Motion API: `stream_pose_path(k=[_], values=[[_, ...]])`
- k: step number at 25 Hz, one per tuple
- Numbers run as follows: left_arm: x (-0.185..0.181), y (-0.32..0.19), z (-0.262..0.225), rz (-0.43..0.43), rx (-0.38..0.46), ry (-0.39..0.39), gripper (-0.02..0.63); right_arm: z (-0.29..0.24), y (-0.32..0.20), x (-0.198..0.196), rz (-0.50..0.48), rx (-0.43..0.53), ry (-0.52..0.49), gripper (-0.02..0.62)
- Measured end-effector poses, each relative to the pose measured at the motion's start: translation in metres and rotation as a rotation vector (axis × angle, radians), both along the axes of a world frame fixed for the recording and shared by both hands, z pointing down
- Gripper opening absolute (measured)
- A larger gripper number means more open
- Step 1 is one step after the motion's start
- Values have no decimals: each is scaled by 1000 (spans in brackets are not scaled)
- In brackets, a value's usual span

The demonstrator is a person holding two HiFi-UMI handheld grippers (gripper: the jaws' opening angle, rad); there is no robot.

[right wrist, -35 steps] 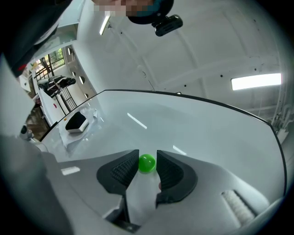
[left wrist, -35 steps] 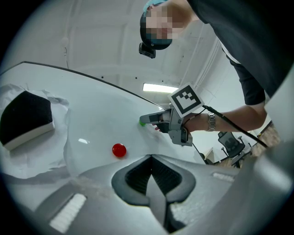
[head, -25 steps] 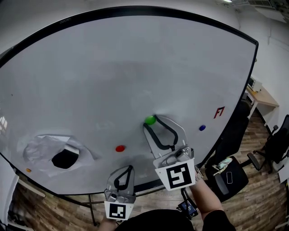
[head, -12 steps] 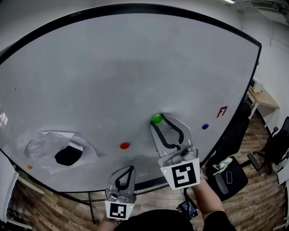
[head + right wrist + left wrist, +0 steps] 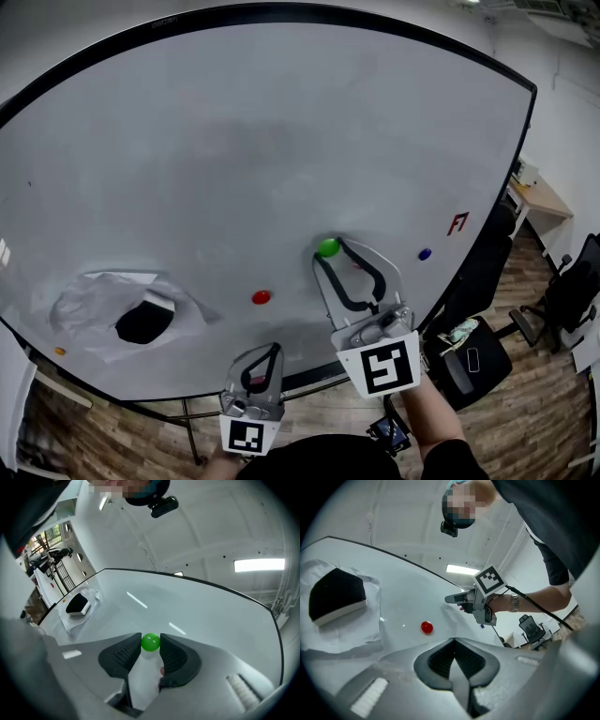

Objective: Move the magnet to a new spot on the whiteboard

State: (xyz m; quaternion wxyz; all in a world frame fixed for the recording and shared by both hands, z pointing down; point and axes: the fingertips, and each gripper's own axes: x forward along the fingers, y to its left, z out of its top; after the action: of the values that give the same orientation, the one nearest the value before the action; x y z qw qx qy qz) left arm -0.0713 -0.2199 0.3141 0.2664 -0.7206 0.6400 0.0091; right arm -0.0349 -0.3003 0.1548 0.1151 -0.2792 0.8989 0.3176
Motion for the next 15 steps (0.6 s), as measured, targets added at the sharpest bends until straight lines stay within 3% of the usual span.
stream_pose_path(k=[15], values=[[-13,24,12,64,-36,26,0,16,33,10,86,-24,-26,128]])
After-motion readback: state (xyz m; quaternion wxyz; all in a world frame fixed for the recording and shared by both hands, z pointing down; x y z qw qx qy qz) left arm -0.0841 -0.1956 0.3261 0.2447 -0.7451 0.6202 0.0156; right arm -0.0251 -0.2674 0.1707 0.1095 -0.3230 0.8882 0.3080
